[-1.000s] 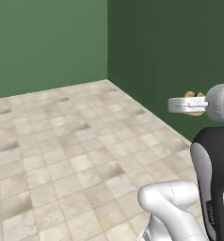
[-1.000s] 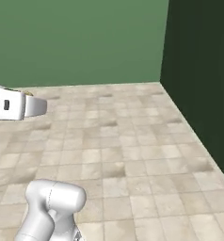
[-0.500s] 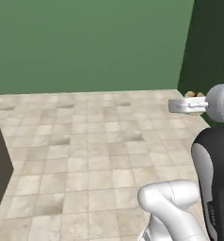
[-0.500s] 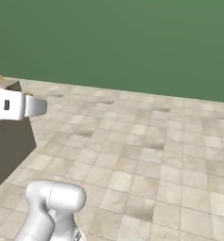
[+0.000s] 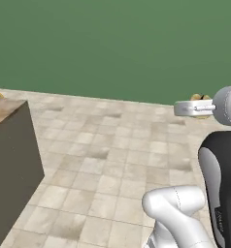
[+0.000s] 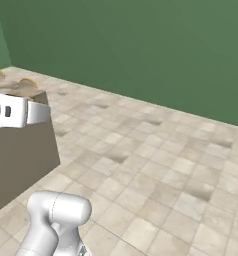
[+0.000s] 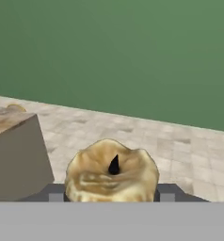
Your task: Get the candle and the beer from the cabinet and move them to the dining counter.
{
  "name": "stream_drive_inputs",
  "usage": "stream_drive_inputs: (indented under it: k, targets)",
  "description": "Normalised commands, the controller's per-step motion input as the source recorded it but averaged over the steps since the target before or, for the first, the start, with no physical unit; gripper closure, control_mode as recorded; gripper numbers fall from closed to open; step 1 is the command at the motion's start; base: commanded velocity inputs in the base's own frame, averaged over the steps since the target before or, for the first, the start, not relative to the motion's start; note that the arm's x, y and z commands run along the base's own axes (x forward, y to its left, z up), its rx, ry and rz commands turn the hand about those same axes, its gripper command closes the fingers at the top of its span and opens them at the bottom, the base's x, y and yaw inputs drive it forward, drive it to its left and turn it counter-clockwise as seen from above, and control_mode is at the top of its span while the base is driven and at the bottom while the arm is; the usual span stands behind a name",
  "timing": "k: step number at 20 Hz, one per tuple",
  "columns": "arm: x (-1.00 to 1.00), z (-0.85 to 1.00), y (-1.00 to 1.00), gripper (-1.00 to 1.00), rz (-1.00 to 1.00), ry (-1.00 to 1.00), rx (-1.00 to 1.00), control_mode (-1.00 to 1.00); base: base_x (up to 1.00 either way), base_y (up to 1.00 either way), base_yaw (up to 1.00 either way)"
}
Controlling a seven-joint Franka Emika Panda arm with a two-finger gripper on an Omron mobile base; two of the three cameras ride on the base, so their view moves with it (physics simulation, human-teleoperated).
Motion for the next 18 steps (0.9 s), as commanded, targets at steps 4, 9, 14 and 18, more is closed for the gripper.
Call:
stream_drive_inputs:
  k: [4,9,14,18]
  targets:
    - [0.0,0.0,0.0,1.0,0.0,0.0,0.0,1.0,1.0,-0.52,0.5]
    - [0.0,0.0,0.0,1.0,0.0,0.0,0.0,1.0,1.0,-0.61,0.49]
    - [0.0,0.0,0.0,1.0,0.0,0.0,0.0,1.0,0.89,-0.98,0.37]
    - [0.0,0.0,0.0,1.0,0.0,0.0,0.0,1.0,0.65,-1.0,0.34]
